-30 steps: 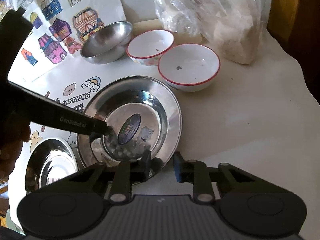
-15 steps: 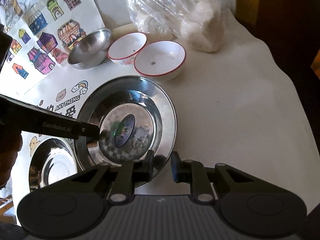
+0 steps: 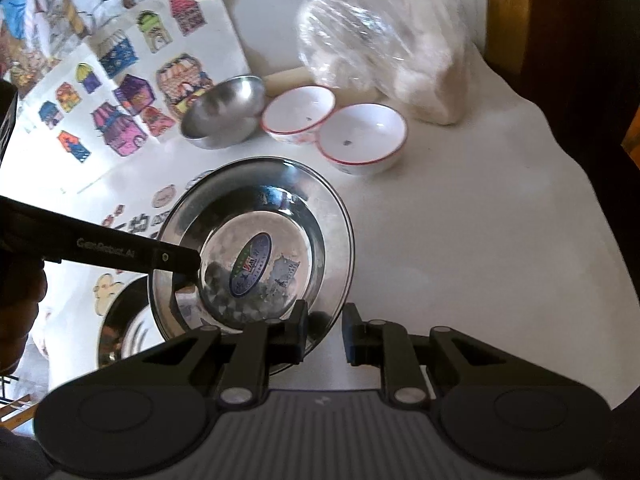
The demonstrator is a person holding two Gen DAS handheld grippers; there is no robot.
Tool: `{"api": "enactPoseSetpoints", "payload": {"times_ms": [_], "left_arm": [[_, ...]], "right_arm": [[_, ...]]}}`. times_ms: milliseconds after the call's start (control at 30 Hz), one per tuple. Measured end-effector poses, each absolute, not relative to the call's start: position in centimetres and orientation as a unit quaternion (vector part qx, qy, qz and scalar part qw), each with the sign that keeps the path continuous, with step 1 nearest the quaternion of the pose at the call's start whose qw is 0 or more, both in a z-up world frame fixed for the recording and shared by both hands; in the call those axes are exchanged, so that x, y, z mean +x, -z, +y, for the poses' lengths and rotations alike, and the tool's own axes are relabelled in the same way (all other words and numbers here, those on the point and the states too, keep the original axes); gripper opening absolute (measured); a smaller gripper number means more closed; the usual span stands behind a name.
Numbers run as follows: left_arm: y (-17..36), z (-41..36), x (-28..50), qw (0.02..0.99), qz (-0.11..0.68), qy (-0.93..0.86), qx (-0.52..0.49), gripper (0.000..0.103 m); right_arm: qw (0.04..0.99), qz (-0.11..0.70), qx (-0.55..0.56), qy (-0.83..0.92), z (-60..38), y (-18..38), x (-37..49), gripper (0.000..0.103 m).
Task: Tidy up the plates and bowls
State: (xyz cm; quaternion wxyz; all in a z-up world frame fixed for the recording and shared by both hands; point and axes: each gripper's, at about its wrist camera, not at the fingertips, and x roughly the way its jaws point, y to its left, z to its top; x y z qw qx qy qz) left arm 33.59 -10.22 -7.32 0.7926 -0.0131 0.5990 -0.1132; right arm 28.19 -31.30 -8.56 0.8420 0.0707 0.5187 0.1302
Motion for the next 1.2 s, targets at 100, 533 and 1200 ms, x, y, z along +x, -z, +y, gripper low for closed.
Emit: {"api": "enactPoseSetpoints", "payload": {"times_ms": [100,533,1200], "left_arm": [[6.9,-8.8,32.7,0.795,0.597,0.105,-0.018,0.033],[6.4,-2.6,28.7,0.8,0.594,0.057,-0.062,0.034],[9.6,-0.5,25.3,0.777,0.626,0.054,-0.037,0.037]], "right_arm": [[0.841,0.516,0.067,-0.146,-30.2,8.2,27.9,0.02],[0.823,0.522,0.017,-0.226,-24.6,7.0,26.8,0.02],[0.784,0.567,-0.046,-0.248,-19.6,8.6,25.0,0.021]]}}
